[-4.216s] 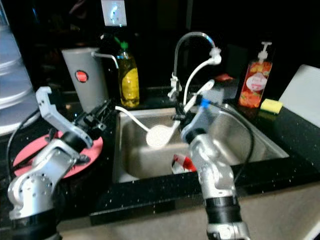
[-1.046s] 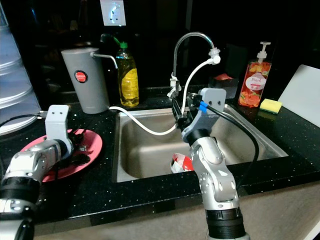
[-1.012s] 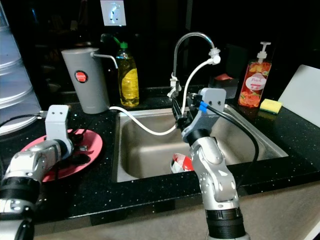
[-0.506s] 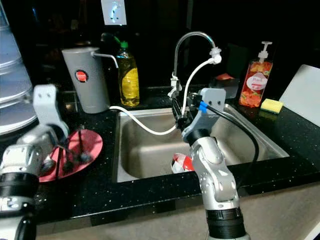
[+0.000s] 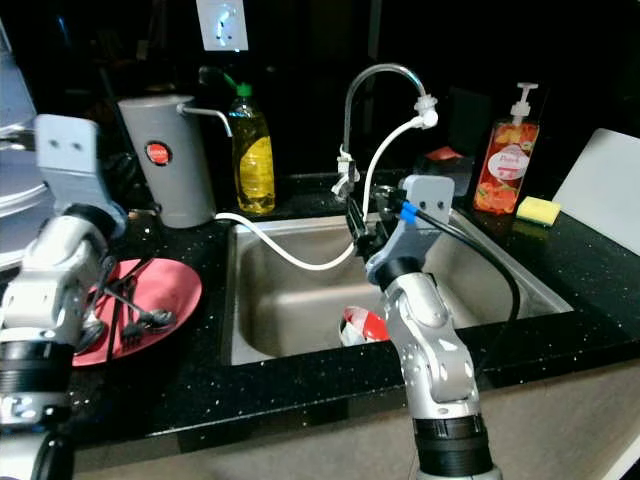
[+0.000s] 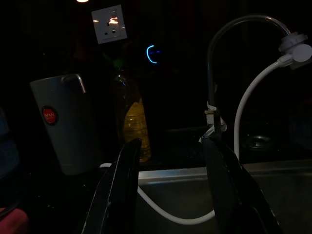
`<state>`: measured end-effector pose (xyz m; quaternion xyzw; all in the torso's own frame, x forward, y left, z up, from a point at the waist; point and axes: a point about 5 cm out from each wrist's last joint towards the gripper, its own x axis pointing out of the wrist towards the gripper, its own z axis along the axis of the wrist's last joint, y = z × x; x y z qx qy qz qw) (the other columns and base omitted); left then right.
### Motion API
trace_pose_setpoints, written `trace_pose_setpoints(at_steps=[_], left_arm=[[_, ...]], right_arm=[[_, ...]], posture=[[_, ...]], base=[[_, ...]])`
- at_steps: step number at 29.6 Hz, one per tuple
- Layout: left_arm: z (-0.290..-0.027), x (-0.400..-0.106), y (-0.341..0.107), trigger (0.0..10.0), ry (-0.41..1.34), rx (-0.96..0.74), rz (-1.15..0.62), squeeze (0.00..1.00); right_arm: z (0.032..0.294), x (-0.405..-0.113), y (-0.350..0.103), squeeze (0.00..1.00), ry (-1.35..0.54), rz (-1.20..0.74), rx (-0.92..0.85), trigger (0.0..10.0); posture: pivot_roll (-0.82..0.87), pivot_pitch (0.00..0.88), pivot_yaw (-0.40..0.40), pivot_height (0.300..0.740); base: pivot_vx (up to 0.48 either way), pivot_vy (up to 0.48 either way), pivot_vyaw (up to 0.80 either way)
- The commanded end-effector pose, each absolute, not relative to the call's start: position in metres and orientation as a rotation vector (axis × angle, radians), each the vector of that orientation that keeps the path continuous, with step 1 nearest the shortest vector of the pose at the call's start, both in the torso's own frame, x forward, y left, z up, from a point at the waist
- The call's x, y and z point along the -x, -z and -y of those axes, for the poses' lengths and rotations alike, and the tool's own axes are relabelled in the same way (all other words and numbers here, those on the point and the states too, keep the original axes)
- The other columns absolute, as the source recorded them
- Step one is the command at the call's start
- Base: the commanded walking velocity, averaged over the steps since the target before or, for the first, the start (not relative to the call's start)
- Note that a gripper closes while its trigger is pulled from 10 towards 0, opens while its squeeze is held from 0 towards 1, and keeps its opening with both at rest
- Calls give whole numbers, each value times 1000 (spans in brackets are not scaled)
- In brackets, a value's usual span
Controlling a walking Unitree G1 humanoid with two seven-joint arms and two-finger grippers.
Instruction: Kitchen organization
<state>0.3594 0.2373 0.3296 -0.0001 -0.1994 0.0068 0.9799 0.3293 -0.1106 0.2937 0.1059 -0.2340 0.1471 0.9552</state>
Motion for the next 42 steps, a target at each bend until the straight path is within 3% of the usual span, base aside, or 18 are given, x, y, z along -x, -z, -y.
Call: trace_pose_setpoints(at_steps=[1, 5, 9, 13, 16, 21, 28, 32, 36, 42], left_arm=[[-235, -359, -333, 10000, 21, 65, 395, 0], [-229, -364, -323, 10000, 97, 180, 321, 0], [-217, -371, -309, 10000, 144, 114, 237, 0], [-186, -376, -295, 10000, 337, 108, 103, 0], [-180, -377, -293, 10000, 373, 107, 75, 0], [-157, -387, -301, 10000, 545, 209, -35, 0], [-142, -402, -286, 10000, 528, 132, -139, 0], [-131, -406, -254, 10000, 505, 48, -248, 0], [-127, -407, -235, 10000, 486, 82, -302, 0], [-120, -406, -228, 10000, 491, 90, -309, 0]], right_arm=[[111, -328, -297, 0, -302, 481, -214, 10000], [112, -328, -297, 0, -304, 480, -211, 10000], [112, -328, -298, 0, -308, 485, -207, 10000], [113, -328, -301, 0, -309, 495, -192, 10000], [114, -328, -301, 0, -307, 496, -189, 10000], [121, -328, -303, 0, -291, 508, -166, 10000], [123, -327, -303, 0, -291, 510, -159, 10000], [117, -330, -290, 0, -338, 430, -81, 10000], [108, -333, -262, 0, -511, 204, 64, 10000], [120, -328, -279, 0, -744, 160, 115, 10000]], posture=[[-46, 24, -14, 740], [-45, 23, -15, 740], [-47, 19, -16, 740], [-51, 17, -13, 740], [-51, 17, -12, 740], [-49, 18, -3, 740], [-42, 29, 4, 740], [-50, 42, 12, 740], [-63, 52, 14, 740], [-62, 53, -5, 740]], base=[[0, 0, 0], [0, 0, 0], [0, 0, 0], [0, 0, 0], [0, 0, 0], [0, 0, 0], [0, 0, 0], [0, 0, 0], [0, 0, 0], [0, 0, 0]])
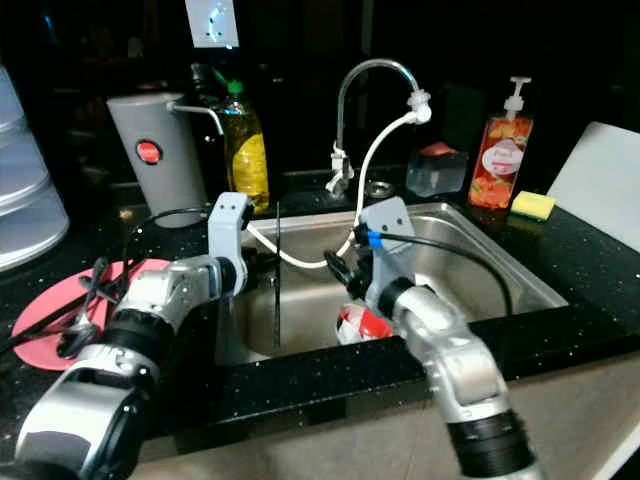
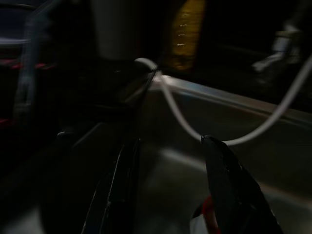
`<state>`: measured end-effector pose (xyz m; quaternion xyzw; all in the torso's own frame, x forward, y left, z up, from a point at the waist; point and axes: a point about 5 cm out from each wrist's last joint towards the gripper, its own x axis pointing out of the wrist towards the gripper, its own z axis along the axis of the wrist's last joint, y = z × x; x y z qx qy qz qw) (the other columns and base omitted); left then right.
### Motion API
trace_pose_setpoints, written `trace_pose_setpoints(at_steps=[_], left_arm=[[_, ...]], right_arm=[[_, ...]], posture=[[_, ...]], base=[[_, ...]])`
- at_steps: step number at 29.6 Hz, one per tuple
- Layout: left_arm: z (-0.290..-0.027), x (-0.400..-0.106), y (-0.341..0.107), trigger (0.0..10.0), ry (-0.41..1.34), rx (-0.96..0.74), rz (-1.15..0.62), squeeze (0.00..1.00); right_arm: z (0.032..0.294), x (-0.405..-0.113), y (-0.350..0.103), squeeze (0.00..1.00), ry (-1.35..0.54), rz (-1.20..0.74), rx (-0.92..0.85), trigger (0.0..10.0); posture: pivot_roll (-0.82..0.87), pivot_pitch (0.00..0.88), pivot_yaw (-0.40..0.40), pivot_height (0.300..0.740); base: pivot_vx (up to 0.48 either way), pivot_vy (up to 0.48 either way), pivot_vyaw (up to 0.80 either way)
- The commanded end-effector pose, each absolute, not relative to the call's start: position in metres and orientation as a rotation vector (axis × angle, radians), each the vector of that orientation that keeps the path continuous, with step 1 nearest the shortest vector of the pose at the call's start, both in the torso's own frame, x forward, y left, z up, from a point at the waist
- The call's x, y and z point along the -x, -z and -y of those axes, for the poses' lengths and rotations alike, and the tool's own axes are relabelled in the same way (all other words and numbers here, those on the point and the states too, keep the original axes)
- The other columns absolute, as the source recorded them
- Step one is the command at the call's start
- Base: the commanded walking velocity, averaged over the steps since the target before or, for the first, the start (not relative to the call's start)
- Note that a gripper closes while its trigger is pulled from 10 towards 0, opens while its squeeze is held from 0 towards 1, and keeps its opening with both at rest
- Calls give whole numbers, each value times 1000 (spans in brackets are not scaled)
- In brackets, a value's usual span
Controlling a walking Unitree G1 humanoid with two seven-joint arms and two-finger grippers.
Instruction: Kitchen organization
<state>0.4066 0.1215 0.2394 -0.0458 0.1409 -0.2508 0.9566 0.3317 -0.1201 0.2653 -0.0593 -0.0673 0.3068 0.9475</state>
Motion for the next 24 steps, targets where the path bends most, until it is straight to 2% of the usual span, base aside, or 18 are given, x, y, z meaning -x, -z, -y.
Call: trace_pose_setpoints(at_steps=[1, 6, 7, 13, 15, 18, 21, 24], left_arm=[[-120, -406, -228, 10000, 491, 90, -309, 0], [-120, -408, -224, 10000, 474, 100, -313, 0], [-119, -408, -224, 10000, 474, 104, -311, 1000], [-116, -408, -232, 10000, 481, 166, -289, 1000], [-117, -407, -240, 10000, 487, 177, -266, 0], [-124, -404, -254, 10000, 464, 170, -220, 0], [-139, -399, -271, 10000, 376, 60, -144, 0], [-170, -383, -284, 10000, 281, -11, -113, 0]], right_arm=[[120, -328, -279, 0, -744, 160, 115, 10000], [124, -322, -289, 0, -850, 205, 149, 10000], [124, -322, -289, 0, -856, 197, 161, 10000], [122, -316, -290, 0, -959, 180, 173, 10000], [121, -314, -291, 0, -992, 180, 183, 10000], [119, -312, -291, 0, -1013, 184, 179, 10000], [118, -309, -293, 0, -1043, 196, 159, 10000], [114, -306, -297, 0, -1079, 218, 123, 10000]], posture=[[-62, 53, -5, 740], [-62, 54, -17, 740], [-62, 54, -20, 740], [-64, 55, -21, 740], [-65, 55, -18, 740], [-62, 59, -15, 740], [-58, 61, -14, 740], [-50, 66, -10, 740]], base=[[0, 0, 0], [0, 0, 0], [0, 0, 0], [0, 0, 0], [0, 0, 0], [0, 0, 0], [0, 0, 0], [0, 0, 0]])
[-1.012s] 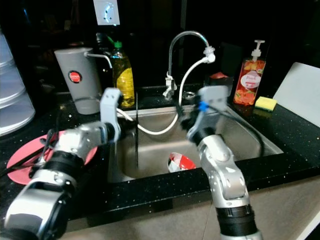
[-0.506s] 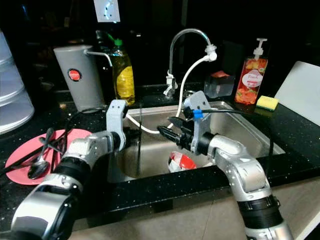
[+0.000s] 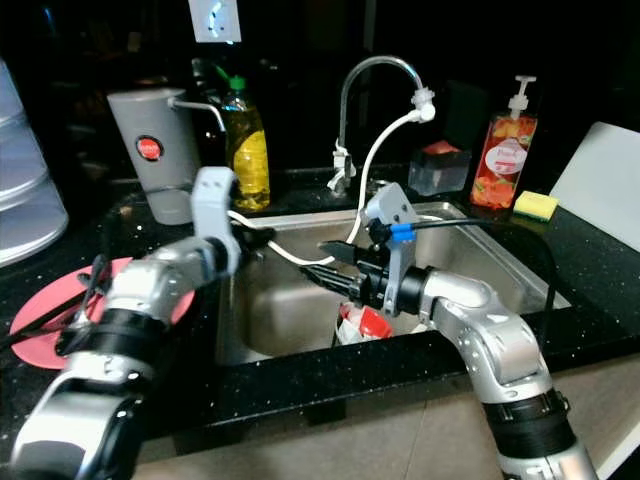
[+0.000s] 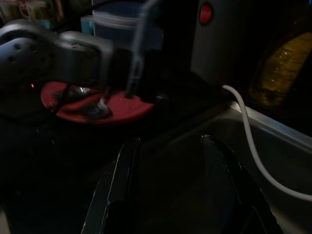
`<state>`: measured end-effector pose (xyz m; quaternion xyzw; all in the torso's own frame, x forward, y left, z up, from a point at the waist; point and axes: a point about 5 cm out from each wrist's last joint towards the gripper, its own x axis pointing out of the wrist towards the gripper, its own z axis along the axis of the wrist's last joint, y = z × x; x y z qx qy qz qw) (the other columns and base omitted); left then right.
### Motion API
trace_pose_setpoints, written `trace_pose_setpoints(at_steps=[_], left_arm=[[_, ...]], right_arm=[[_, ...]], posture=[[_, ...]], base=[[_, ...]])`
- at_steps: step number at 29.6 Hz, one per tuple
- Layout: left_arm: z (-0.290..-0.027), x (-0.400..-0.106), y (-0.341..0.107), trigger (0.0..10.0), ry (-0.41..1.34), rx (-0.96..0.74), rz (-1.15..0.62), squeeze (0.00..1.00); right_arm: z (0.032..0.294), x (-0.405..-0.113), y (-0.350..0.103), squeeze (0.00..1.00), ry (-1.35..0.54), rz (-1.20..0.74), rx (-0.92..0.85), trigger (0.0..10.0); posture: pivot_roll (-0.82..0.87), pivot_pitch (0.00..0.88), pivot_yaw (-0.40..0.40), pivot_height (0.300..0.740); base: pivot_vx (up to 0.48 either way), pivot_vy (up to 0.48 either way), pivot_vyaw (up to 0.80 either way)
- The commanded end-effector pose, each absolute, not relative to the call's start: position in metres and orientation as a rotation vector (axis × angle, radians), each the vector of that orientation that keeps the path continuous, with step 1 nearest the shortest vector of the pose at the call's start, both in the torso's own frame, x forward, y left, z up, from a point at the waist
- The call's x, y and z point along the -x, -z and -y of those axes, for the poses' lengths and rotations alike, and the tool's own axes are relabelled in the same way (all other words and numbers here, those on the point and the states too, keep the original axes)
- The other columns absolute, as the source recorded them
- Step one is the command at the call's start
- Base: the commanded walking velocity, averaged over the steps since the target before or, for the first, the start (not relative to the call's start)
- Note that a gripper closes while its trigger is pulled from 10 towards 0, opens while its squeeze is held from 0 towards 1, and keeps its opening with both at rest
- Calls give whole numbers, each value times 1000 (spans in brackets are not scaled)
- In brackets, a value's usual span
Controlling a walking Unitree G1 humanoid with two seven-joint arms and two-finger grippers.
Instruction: Kitchen organization
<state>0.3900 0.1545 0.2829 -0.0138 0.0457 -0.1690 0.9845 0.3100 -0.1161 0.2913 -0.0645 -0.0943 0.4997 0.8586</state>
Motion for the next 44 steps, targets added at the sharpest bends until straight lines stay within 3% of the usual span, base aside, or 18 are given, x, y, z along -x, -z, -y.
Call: trace_pose_setpoints(at_steps=[1, 5, 9, 16, 21, 23, 24, 25, 35, 36, 44], left_arm=[[-170, -383, -284, 10000, 281, -11, -113, 0], [-221, -362, -281, 10000, 4, -4, -152, 0], [-243, -349, -275, 10000, -191, 24, -177, 0], [-243, -336, -256, 10000, -363, 42, -216, 0], [-203, -321, -245, 10000, -305, -28, -245, 0], [-201, -321, -245, 10000, -298, -34, -243, 0], [-201, -319, -247, 10000, -309, -47, -230, 192], [-202, -317, -250, 10000, -329, -49, -212, 1000], [-202, -295, -246, 10000, -467, -5, -213, 1000], [-196, -289, -239, 10000, -469, 0, -239, 0], [-192, -286, -219, 10000, -449, 13, -318, 0]], right_arm=[[114, -306, -297, 0, -1079, 218, 123, 10000], [111, -305, -300, 0, -1108, 245, 108, 10000], [108, -308, -303, 0, -1120, 258, 99, 10000], [106, -309, -304, 0, -1132, 266, 104, 10000], [103, -310, -301, 0, -1114, 265, 90, 10000], [103, -310, -301, 0, -1113, 265, 90, 10000], [103, -310, -301, 0, -1111, 265, 88, 10000], [103, -310, -301, 0, -1109, 265, 85, 10000], [103, -310, -297, 0, -1102, 256, 79, 10000], [101, -311, -297, 0, -1104, 254, 75, 10000], [97, -310, -296, 0, -1115, 249, 67, 10000]], posture=[[-50, 66, -10, 740], [-8, 75, -15, 740], [3, 74, -13, 740], [17, 75, -3, 740], [12, 70, 15, 740], [12, 70, 15, 740], [9, 68, 18, 740], [7, 67, 22, 740], [4, 67, 26, 740], [1, 71, 20, 740], [1, 73, 15, 740]], base=[[0, 0, 0], [0, 0, 0], [0, 0, 0], [0, 0, 0], [0, 0, 0], [0, 0, 0], [0, 0, 0], [0, 0, 0], [0, 0, 0], [0, 0, 0], [0, 0, 0]])
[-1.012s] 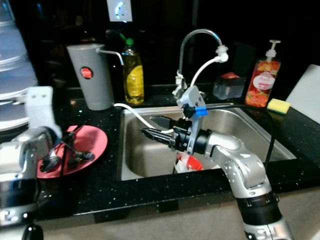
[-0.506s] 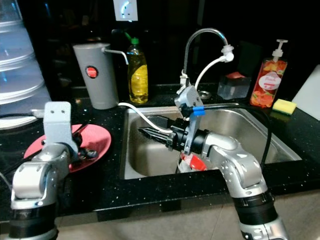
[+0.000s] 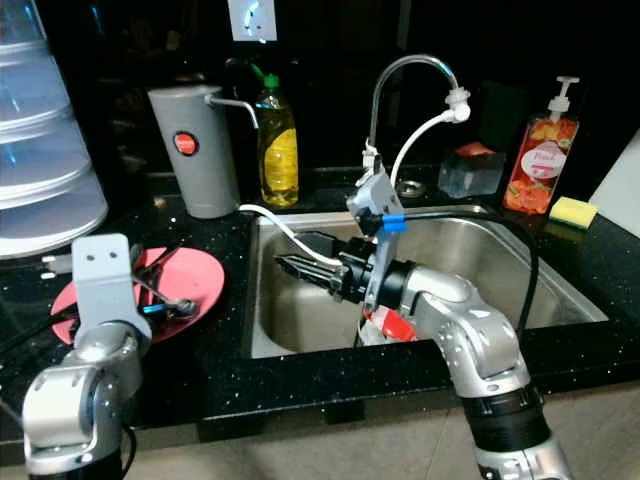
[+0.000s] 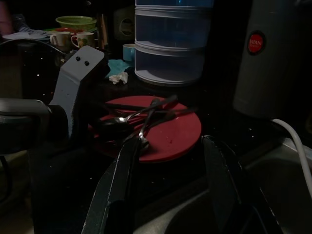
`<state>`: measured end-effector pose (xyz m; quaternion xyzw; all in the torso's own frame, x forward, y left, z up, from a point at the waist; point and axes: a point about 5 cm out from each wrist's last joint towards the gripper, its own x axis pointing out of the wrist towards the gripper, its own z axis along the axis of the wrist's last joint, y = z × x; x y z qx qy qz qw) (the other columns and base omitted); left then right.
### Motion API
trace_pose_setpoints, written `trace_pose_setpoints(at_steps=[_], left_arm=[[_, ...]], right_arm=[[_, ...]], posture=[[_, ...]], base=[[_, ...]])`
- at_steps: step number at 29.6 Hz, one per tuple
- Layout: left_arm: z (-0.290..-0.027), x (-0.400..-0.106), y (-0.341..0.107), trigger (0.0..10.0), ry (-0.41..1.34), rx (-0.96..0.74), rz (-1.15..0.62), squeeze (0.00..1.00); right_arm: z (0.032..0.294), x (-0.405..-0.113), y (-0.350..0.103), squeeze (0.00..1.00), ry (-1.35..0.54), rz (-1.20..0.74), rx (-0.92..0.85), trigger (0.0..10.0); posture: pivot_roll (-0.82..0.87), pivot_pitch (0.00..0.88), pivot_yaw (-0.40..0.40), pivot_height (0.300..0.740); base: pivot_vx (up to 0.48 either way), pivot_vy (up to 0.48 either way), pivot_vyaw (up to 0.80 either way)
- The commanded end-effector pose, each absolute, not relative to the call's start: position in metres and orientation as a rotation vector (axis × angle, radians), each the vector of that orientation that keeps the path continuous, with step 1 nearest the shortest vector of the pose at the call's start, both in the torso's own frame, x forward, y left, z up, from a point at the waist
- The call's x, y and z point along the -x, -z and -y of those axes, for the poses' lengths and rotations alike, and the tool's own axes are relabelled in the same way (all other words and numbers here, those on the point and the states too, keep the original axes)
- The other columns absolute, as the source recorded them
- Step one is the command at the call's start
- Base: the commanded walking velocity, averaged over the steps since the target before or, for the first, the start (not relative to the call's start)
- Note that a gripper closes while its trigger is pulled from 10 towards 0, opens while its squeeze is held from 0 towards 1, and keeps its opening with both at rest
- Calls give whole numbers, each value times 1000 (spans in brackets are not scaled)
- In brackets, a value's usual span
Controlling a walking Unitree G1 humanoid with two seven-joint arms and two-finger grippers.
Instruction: Kitchen organization
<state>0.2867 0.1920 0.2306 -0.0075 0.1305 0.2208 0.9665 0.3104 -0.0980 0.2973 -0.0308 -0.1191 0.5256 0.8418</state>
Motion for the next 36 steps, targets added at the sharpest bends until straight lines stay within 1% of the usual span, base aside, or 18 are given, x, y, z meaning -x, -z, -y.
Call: trace_pose_setpoints(at_steps=[1, 3, 4, 5, 6, 7, 8, 9, 18, 23, 29, 30, 31, 32, 34, 36], left_arm=[[-192, -285, -218, 10000, -453, 17, -324, 0], [-192, -285, -217, 10000, -457, 23, -330, 0], [-192, -285, -216, 9490, -459, 33, -338, 0], [-192, -285, -215, 8667, -466, 40, -343, 0], [-192, -284, -215, 7098, -467, 43, -343, 0], [-192, -284, -214, 1020, -471, 54, -345, 0], [-192, -284, -214, 1020, -474, 61, -346, 0], [-192, -285, -214, 0, -474, 72, -351, 0], [-191, -290, -210, 0, -452, 187, -382, 0], [-193, -291, -212, 0, -457, 188, -374, 0], [-198, -296, -224, 0, -475, 168, -308, 0], [-199, -298, -230, 10000, -468, 158, -274, 0], [-199, -298, -230, 10000, -468, 158, -274, 0], [-198, -304, -249, 10000, -438, 153, -176, 0], [-197, -305, -255, 10000, -427, 152, -148, 0], [-196, -310, -273, 10000, -390, 168, -67, 0]], right_arm=[[97, -310, -295, 0, -1115, 248, 66, 10000], [97, -310, -295, 0, -1115, 248, 65, 10000], [97, -310, -295, 0, -1115, 247, 65, 10000], [97, -310, -295, 0, -1115, 247, 65, 10000], [97, -310, -295, 0, -1114, 247, 64, 10000], [97, -310, -295, 0, -1114, 246, 64, 10000], [96, -310, -295, 0, -1114, 245, 64, 10000], [97, -310, -295, 0, -1113, 245, 64, 10000], [97, -310, -297, 0, -1099, 251, 57, 10000], [97, -311, -297, 0, -1097, 252, 56, 10000], [97, -311, -297, 0, -1092, 252, 53, 10000], [97, -311, -297, 0, -1091, 252, 52, 10000], [97, -311, -297, 0, -1091, 252, 52, 10000], [97, -312, -297, 0, -1088, 252, 50, 10000], [97, -312, -297, 0, -1087, 252, 49, 10000], [97, -312, -297, 0, -1085, 252, 50, 10000]], posture=[[0, 74, 15, 740], [0, 74, 15, 740], [-2, 74, 15, 740], [-2, 74, 15, 740], [-2, 74, 15, 740], [-2, 74, 15, 740], [-2, 74, 15, 740], [-4, 75, 15, 740], [-4, 74, 15, 740], [-3, 74, 14, 740], [-3, 72, 11, 740], [-3, 72, 11, 740], [-3, 72, 11, 740], [-4, 72, 8, 740], [-4, 72, 8, 740], [-4, 70, 7, 740]], base=[[0, 0, 0], [0, 0, 0], [0, 0, 0], [0, 0, 0], [0, 0, 0], [0, 0, 0], [0, 0, 0], [0, 0, 0], [0, 0, 0], [0, 0, 0], [0, 0, 0], [0, 0, 0], [0, 0, 0], [0, 0, 0], [0, 0, 0], [0, 0, 0]])
